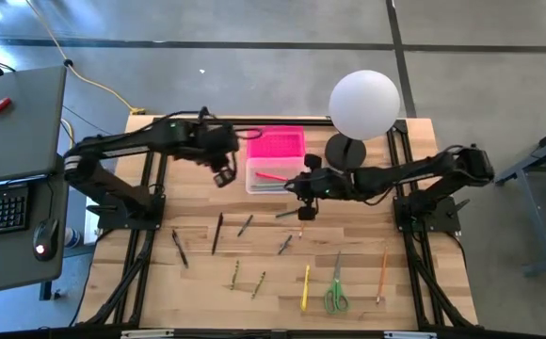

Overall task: Pick & place school supplies into a supply box
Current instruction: Put the black pen into the transparent supply box

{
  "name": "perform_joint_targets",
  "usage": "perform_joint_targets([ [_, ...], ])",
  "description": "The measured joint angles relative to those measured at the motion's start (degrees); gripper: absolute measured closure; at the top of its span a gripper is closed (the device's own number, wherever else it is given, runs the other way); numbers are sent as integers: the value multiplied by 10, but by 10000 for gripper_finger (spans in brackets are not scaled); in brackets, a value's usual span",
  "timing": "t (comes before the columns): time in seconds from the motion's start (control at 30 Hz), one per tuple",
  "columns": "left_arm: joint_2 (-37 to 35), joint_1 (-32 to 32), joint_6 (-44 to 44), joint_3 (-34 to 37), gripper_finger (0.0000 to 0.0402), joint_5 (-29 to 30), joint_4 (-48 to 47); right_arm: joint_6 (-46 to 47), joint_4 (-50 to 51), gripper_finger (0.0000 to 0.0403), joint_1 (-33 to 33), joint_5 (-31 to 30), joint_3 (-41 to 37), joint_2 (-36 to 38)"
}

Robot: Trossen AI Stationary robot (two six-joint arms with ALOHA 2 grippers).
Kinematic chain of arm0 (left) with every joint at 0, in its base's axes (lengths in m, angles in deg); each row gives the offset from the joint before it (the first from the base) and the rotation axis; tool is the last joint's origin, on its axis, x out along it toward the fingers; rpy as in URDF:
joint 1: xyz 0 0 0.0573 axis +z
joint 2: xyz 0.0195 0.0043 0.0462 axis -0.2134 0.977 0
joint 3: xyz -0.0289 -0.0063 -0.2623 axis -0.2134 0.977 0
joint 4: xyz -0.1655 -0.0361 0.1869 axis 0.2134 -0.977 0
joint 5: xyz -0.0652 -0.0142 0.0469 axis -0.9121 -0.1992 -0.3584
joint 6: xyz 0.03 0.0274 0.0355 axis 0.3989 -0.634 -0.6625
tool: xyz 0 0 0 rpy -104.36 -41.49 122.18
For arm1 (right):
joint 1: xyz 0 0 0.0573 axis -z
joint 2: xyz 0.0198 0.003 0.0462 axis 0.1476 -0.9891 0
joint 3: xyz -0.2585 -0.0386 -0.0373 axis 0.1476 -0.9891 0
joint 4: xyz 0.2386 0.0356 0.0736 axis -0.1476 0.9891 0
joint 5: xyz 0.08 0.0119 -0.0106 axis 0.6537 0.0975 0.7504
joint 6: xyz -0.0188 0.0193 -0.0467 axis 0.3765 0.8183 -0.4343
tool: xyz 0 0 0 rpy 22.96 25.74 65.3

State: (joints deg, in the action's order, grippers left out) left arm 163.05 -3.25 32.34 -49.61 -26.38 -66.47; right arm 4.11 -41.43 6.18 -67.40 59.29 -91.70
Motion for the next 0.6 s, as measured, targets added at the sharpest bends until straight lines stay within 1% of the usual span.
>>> perform_joint_targets([
  [0.07, -25, -37, 78, 5, 305, 27, -45, 1, 5, 343, 0, -1, 2, 3],
  [0.17, -72, -107, 185, 33, 305, 61, -89, 4, 48, 344, -2, 1, 0, 8],
  [0.23, -99, -164, 267, 61, 305, 84, -91, 16, 76, 344, -7, -7, 0, 25],
  [0.3, -128, -226, 364, 103, 305, 111, -86, 33, 94, 344, -15, -14, 1, 47],
  [0.37, -149, -291, 462, 153, 305, 138, -66, 47, 112, 344, -27, -30, 2, 68],
  [0.47, -167, -374, 601, 240, 305, 153, -30, 57, 117, 344, -51, -57, 1, 93],
  [0.6, -163, -449, 730, 353, 305, 160, 77, 61, 113, 344, -83, -96, 2, 108],
])
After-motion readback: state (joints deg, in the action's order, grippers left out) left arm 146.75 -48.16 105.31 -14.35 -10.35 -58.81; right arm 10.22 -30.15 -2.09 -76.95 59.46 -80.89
